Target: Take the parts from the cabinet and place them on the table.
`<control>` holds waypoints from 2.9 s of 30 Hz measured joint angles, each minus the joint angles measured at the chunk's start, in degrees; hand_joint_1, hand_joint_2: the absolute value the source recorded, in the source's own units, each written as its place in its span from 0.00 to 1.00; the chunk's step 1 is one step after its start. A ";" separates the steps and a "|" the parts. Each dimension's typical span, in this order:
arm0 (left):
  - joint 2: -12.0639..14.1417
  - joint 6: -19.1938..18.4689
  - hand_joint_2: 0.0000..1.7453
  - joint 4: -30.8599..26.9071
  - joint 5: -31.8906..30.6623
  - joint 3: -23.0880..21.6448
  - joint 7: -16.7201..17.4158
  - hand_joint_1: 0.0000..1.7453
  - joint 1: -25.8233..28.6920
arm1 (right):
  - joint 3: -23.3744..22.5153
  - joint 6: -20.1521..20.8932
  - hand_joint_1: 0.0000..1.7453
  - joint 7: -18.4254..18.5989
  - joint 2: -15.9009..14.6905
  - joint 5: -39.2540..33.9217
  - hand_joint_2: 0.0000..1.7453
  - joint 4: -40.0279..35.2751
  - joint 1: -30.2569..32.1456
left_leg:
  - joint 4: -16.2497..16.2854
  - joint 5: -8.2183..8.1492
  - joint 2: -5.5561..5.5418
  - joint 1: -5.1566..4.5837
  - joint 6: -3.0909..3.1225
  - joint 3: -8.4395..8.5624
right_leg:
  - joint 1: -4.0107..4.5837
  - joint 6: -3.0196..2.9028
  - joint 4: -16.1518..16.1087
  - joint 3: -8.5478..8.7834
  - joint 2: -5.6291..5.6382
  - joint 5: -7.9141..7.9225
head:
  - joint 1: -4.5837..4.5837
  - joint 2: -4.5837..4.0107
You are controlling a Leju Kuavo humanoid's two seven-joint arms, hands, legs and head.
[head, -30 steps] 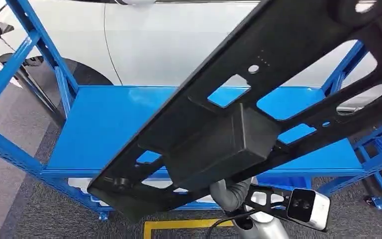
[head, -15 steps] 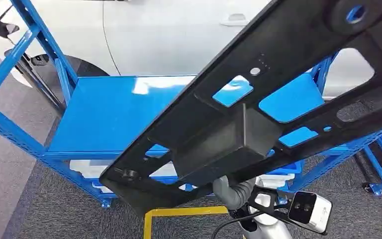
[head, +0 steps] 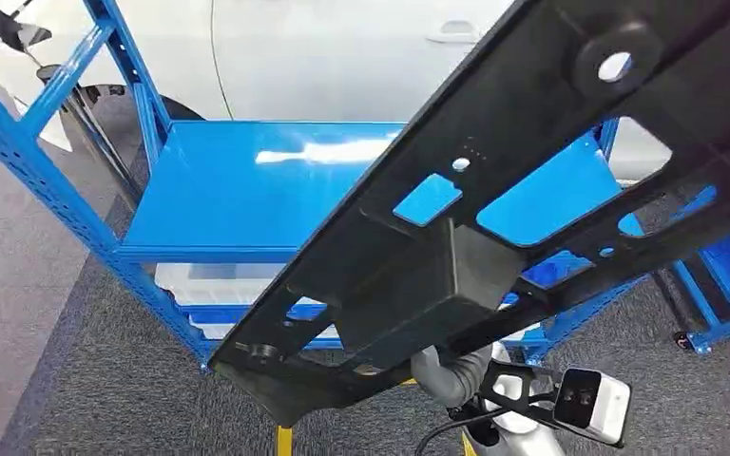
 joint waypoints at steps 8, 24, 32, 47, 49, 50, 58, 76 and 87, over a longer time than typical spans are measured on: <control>-0.98 0.17 0.00 0.00 -1.53 -0.35 0.76 0.00 0.42 | -2.34 1.85 1.00 -0.02 -0.70 2.01 1.00 -0.24 1.74 | 0.10 4.15 -0.13 -0.09 -2.23 -3.40 | 0.83 -2.52 -18.94 13.01 -0.01 2.68 | 0.02 0.02; -1.92 0.94 0.00 0.11 -1.40 -0.44 0.02 0.00 0.19 | -3.91 3.10 1.00 -0.02 -0.65 3.32 1.00 0.09 5.51 | -1.12 -4.33 -0.12 -0.10 -0.74 6.01 | 0.82 -1.31 -17.63 3.46 -0.48 11.27 | 0.00 0.00; -1.90 1.20 0.00 0.11 -1.29 -0.37 -0.28 0.00 -0.12 | -4.26 2.62 1.00 -0.02 -0.65 2.36 1.00 1.09 5.40 | -0.58 0.56 0.21 -0.12 -0.32 -0.73 | -0.21 -0.16 -2.09 2.36 -0.19 4.97 | 0.00 0.02; -1.68 1.27 0.00 0.11 -1.97 -0.35 0.59 0.00 -0.05 | -4.20 -0.18 1.00 0.44 -0.61 2.07 1.00 0.90 4.17 | 13.36 -4.68 -0.01 0.19 -3.38 -5.07 | 0.49 -3.76 -18.64 10.90 -0.54 4.27 | 0.00 0.02; -1.62 1.27 0.00 0.09 -1.97 -0.33 0.68 0.00 -0.21 | -4.09 -0.79 1.00 0.77 -0.61 0.83 1.00 0.92 2.56 | 2.57 -0.88 0.01 0.19 -2.91 1.09 | 0.47 -3.47 -18.05 10.74 -0.53 4.07 | 0.00 0.02; -1.62 1.27 0.00 0.09 -1.97 -0.35 0.70 0.00 -0.39 | -4.04 -1.09 1.00 0.79 -0.63 0.35 1.00 0.94 1.78 | 0.97 -2.17 -0.03 0.01 -2.53 2.62 | 0.71 -3.17 -17.97 10.40 -0.54 4.06 | 0.00 0.00; -1.73 1.55 0.00 0.11 -1.40 -0.31 0.20 0.00 -0.51 | -3.56 -1.18 1.00 0.07 -1.31 -1.79 1.00 1.05 0.60 | -0.31 -0.92 0.43 0.25 -0.28 1.32 | 0.33 -0.79 -6.66 4.62 -0.15 -1.86 | 0.00 0.02; -1.81 4.00 0.00 0.11 -2.01 0.92 3.80 0.00 -0.17 | -3.08 -4.38 1.00 0.00 -1.55 2.16 1.00 -1.75 -0.98 | 18.22 -10.02 0.37 0.05 -2.97 -6.40 | 0.67 -3.98 -17.90 7.70 1.54 6.54 | 0.00 0.02; -0.52 7.91 0.00 0.02 -2.88 1.35 4.74 0.00 -0.57 | -6.75 -6.54 1.00 -0.02 -1.44 0.37 1.00 -4.65 -1.49 | -0.15 -1.26 -1.35 0.57 -0.59 1.54 | 0.75 -1.27 -13.84 4.87 2.76 4.67 | 0.02 0.00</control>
